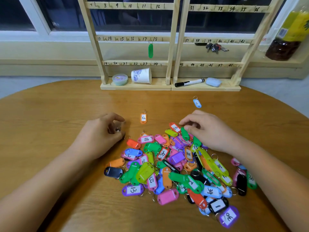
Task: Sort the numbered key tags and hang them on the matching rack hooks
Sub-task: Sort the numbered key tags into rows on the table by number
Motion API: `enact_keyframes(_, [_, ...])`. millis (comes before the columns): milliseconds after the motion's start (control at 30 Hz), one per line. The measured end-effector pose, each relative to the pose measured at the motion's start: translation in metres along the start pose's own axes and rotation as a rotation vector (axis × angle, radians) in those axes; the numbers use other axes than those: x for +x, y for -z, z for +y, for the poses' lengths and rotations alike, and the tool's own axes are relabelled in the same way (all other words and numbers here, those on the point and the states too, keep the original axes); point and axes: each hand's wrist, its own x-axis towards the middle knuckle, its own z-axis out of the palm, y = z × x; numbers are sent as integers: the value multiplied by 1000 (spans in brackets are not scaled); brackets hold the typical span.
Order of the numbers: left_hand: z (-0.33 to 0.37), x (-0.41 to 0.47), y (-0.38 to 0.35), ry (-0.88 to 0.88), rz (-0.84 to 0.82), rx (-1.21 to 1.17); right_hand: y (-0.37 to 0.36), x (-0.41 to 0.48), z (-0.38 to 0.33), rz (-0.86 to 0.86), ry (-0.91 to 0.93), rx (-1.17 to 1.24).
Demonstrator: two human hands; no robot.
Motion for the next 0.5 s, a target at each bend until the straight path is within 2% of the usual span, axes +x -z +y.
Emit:
enact_keyframes(100, [2, -3, 0, -157, -18, -36, 1, -3, 1, -43, 20, -5])
enact_keyframes(200, [1, -4, 3, -261, -175, -51, 3, -5, 2, -79, 10, 21])
enact_keyframes(300, [-2, -4, 5, -289, -264, -39, 7, -4, 7, -81, 11, 106])
enact_keyframes(500, [-5, 0, 2, -275, -273, -79, 15, -8, 17, -109, 2, 98])
